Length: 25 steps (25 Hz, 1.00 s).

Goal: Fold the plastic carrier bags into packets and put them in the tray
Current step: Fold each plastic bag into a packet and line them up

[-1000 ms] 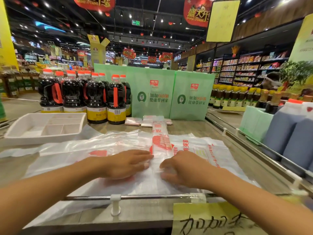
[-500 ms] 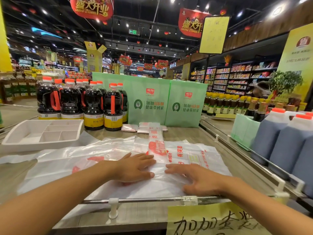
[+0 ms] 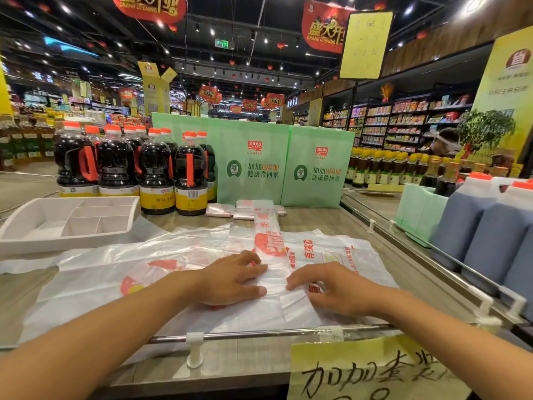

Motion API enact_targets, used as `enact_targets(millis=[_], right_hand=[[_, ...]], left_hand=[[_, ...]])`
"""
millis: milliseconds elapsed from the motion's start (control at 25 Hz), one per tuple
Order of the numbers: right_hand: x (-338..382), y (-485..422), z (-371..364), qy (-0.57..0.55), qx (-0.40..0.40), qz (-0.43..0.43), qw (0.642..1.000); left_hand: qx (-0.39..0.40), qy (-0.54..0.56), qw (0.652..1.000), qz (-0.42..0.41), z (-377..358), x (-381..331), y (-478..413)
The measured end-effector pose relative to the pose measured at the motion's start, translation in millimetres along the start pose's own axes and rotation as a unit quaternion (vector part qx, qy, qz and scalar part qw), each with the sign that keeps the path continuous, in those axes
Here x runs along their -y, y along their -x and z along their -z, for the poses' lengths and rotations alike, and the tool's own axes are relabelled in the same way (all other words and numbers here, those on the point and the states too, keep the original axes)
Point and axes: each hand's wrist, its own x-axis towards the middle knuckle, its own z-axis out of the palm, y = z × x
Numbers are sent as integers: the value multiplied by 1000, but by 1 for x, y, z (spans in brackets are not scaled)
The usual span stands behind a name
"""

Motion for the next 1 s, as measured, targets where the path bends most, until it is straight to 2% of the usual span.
enact_targets(millis=[200,360,440,640,840,1000], right_hand=[[3,-16,-2,7,-43,9,999],[4,-21,-8,81,-78,62,992],[5,-20,-10,73,-105,71,989],[6,-15,-7,-83,-84,-36,992],[16,-12,-4,-173,-61,-88,979],[17,-16,-7,-203,-50,-135,969]], left_hand=[[-49,22,998,-38,6,-1,11],[-61,35,997,-43,8,-1,14],[-67,48,996,-42,9,-3,14],[-96,82,990,-55,7,-4,14],[-144,77,983,-82,4,-5,7],[-146,96,980,-94,4,-7,7]])
